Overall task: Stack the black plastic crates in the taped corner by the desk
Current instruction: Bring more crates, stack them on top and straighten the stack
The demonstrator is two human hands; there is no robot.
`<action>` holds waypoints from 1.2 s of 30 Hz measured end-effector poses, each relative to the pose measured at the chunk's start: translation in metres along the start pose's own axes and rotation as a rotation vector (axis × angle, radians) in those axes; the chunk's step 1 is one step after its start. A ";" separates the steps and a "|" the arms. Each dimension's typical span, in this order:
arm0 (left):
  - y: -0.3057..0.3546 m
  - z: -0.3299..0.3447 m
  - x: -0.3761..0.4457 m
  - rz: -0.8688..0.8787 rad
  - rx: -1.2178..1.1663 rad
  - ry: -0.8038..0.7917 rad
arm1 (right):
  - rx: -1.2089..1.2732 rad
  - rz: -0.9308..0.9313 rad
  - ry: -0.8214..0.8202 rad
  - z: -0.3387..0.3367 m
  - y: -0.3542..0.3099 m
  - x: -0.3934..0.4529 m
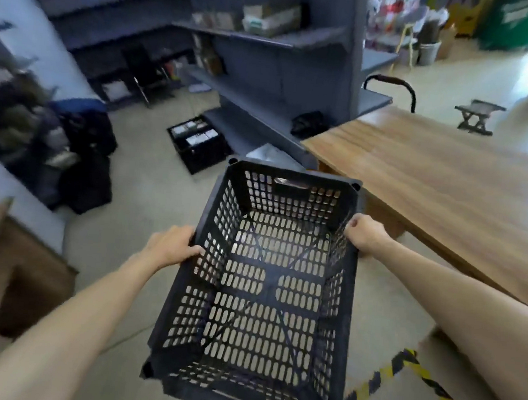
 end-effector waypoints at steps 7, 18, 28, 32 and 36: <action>-0.151 -0.013 -0.113 -0.232 -0.129 0.063 | -0.179 -0.214 -0.011 0.066 -0.177 -0.013; -0.384 0.025 -0.333 -0.566 -0.329 0.032 | -0.269 -0.615 -0.159 0.276 -0.424 -0.064; -0.495 0.115 -0.567 -1.048 -0.347 -0.040 | -0.381 -0.958 -0.506 0.522 -0.569 -0.172; -0.522 0.156 -0.645 -1.240 -0.379 -0.047 | -0.440 -1.117 -0.657 0.604 -0.618 -0.227; -0.545 0.176 -0.712 -1.458 -0.397 -0.051 | -0.419 -1.251 -0.825 0.681 -0.688 -0.283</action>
Point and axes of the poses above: each hand's wrist, its own x-axis towards the middle knuckle, its own z-axis out of the palm, y = z × x, the point moved 4 cm from there along x, towards the middle knuckle, and after that the axes turned 13 degrees about -y, right-handed, at the moved point
